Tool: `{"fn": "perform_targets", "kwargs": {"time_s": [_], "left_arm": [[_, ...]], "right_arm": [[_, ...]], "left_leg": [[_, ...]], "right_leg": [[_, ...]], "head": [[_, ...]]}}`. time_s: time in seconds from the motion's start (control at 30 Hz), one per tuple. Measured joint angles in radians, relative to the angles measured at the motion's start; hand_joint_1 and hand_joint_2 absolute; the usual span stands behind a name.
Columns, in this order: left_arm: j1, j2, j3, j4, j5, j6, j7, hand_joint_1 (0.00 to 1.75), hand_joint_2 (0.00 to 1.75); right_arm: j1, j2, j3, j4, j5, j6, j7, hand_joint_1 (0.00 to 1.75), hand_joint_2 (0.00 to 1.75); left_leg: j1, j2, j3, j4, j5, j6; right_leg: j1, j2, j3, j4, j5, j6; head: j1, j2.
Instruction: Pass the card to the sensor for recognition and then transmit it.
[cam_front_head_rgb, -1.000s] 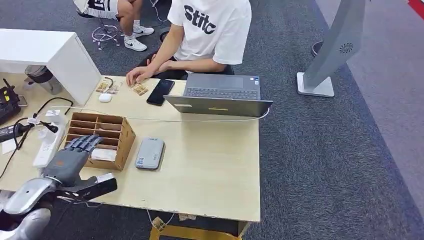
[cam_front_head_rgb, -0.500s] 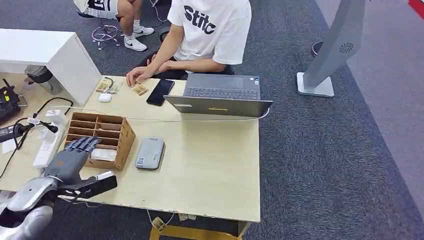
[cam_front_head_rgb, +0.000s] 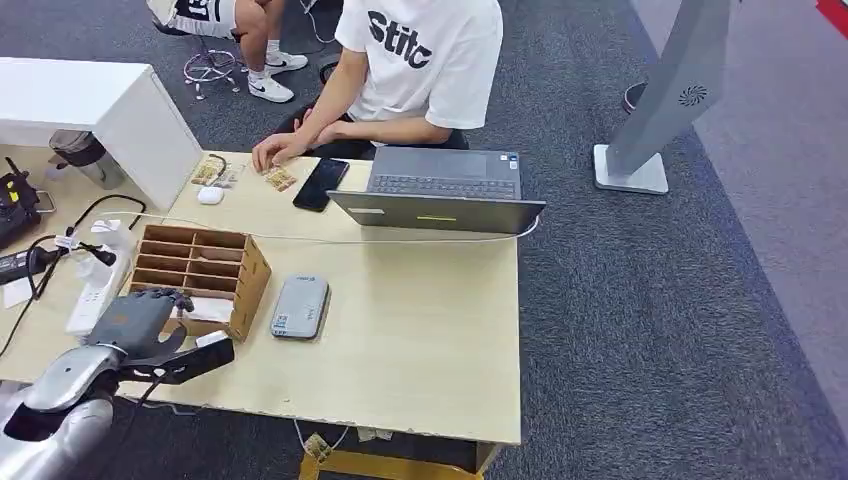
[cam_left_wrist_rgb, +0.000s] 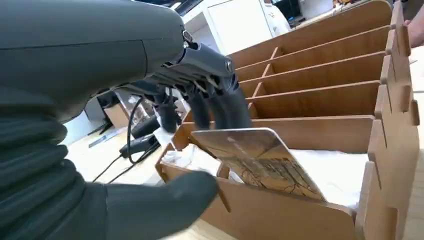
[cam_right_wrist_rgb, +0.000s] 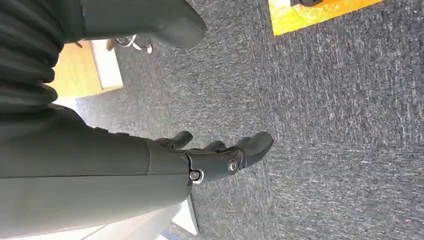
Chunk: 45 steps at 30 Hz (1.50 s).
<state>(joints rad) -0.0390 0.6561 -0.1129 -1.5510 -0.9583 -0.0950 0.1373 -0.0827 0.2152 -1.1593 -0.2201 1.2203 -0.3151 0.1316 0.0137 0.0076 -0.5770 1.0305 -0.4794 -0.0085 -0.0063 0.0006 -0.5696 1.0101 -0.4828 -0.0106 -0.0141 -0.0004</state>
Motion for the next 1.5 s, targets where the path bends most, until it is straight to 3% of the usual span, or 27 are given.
{"fn": "perform_targets", "kwargs": {"time_s": [0.13, 0.37, 0.63, 0.9, 0.97, 1.13, 1.3, 1.5], "left_arm": [[-0.016, -0.016, -0.001, 0.031, -0.031, 0.031, 0.008, 1.59, 1.75], [-0.034, -0.055, -0.002, 0.088, -0.069, 0.090, 0.021, 1.75, 1.75], [-0.037, -0.106, 0.006, 0.117, -0.118, 0.179, 0.016, 1.75, 1.75], [-0.037, -0.117, 0.015, 0.117, -0.124, 0.202, 0.005, 1.75, 1.75], [-0.043, -0.147, 0.049, 0.080, -0.103, 0.266, -0.034, 1.75, 1.75], [-0.079, -0.172, 0.110, -0.040, 0.033, 0.318, -0.103, 1.75, 1.75], [-0.139, -0.186, 0.146, -0.114, 0.087, 0.317, -0.121, 1.75, 1.75], [-0.270, -0.197, 0.149, -0.109, 0.073, 0.303, -0.104, 1.75, 1.75]], "right_arm": [[0.000, 0.000, 0.005, 0.000, 0.016, 0.000, 0.005, 0.00, 1.75], [0.000, 0.000, 0.031, 0.000, 0.048, 0.000, 0.011, 0.00, 1.75], [0.000, 0.000, 0.044, 0.000, 0.053, 0.000, 0.007, 0.00, 1.75], [0.000, 0.000, 0.046, 0.000, 0.053, -0.001, 0.003, 0.00, 1.75], [0.000, 0.000, 0.049, 0.000, 0.053, -0.002, -0.005, 0.00, 1.75], [0.000, 0.000, 0.048, 0.000, 0.044, -0.006, -0.010, 0.00, 1.75], [0.000, 0.000, 0.048, 0.000, 0.040, -0.006, -0.018, 0.00, 1.75], [-0.002, -0.001, 0.049, 0.000, 0.055, -0.006, -0.013, 0.00, 1.75]], "left_leg": [[0.000, 0.000, 0.000, 0.000, 0.000, 0.000], [0.000, 0.000, 0.000, 0.000, 0.000, 0.000], [0.000, 0.000, 0.000, 0.000, 0.000, 0.000], [0.000, 0.000, 0.000, 0.000, 0.000, 0.000], [0.000, 0.000, 0.000, 0.000, 0.000, 0.000], [0.000, 0.000, 0.000, 0.000, 0.000, 0.000], [0.000, 0.000, 0.000, 0.000, 0.000, 0.000], [0.000, -0.001, 0.000, 0.000, 0.001, -0.001]], "right_leg": [[0.000, 0.000, 0.000, 0.000, 0.000, 0.000], [0.000, 0.000, 0.000, 0.000, 0.000, 0.000], [0.000, 0.000, 0.000, 0.000, 0.000, 0.000], [0.000, 0.000, 0.000, 0.000, 0.000, 0.000], [0.000, 0.000, 0.000, 0.000, 0.000, 0.000], [0.000, 0.000, 0.000, 0.000, 0.000, 0.000], [0.000, 0.000, 0.000, 0.000, 0.000, 0.000], [0.000, -0.001, 0.000, 0.000, 0.001, 0.000]], "head": [[0.000, 0.000], [0.000, 0.000], [0.000, 0.000], [0.000, 0.000], [0.000, 0.000], [0.000, 0.000], [0.000, 0.000], [0.000, 0.000]]}}
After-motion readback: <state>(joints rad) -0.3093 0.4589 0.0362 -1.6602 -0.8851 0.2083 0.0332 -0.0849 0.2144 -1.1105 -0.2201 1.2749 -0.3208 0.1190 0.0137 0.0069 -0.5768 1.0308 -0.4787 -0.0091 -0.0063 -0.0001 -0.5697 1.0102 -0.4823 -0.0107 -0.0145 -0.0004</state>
